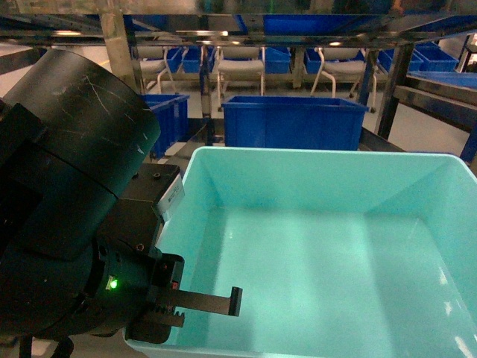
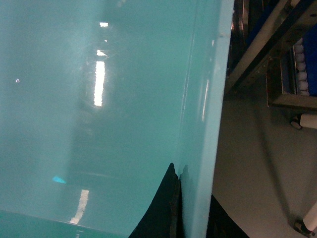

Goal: Organize blue bins on left shelf correctly

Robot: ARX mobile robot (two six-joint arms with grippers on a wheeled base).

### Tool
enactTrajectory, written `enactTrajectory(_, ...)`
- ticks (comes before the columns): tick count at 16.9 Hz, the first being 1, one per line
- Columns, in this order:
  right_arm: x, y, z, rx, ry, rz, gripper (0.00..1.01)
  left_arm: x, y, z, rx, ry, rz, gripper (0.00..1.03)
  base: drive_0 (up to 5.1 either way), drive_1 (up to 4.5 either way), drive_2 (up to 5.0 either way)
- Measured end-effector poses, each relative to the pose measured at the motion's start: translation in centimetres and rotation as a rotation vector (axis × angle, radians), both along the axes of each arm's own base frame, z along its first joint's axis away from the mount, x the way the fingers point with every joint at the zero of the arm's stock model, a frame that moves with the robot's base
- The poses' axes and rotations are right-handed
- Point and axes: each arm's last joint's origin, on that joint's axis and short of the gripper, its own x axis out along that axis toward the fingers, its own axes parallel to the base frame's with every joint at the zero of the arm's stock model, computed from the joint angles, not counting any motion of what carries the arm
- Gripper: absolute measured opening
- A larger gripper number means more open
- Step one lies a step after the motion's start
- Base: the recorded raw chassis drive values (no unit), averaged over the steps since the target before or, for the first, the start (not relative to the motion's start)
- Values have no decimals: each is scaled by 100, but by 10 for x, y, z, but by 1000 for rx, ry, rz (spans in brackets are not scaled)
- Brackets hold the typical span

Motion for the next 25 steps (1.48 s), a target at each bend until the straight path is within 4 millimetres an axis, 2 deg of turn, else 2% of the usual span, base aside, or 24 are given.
enactTrajectory(10, -3, 0, 3, -13, -25, 9, 2, 0, -1, 1, -5, 5, 0, 2, 0, 0, 0)
enactTrajectory(19, -4, -1, 4, -19, -27, 10, 2, 0, -2, 1, -9, 5, -1, 2, 2, 432, -428)
enactTrajectory(25, -3, -1, 3, -20, -28, 9, 2, 1, -3, 1, -8, 5, -1, 2, 0, 0, 0)
